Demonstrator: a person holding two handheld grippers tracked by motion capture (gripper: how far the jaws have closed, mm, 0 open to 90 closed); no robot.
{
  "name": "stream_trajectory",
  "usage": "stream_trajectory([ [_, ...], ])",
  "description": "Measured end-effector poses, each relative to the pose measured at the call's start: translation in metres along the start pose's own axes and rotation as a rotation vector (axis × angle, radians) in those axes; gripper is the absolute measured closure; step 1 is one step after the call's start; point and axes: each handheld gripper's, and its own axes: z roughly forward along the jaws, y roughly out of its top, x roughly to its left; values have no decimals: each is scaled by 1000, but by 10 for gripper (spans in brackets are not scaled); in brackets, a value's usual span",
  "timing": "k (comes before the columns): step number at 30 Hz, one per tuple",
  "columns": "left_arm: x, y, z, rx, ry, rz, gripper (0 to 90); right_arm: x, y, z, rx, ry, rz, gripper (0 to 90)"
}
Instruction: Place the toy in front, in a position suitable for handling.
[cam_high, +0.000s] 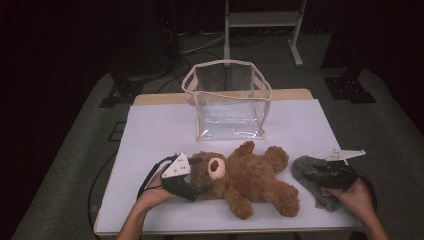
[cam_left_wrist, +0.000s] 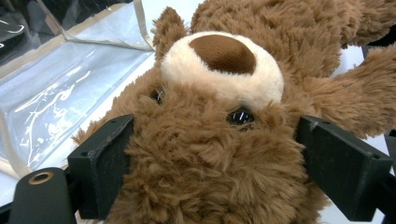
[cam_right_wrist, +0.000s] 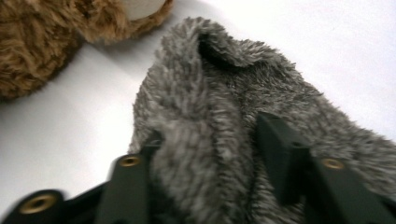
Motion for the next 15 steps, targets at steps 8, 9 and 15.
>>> stream_trajectory([
  [8,0,0,0,5,-1,5,132,-7,5,-13,-43,104,62,739],
  [9,0,0,0,8,-1,6,131,-6,8,-18,-70,133,72,739],
  [15,0,2,1,17,-1,3,127,22,45,-47,-214,249,-12,735],
])
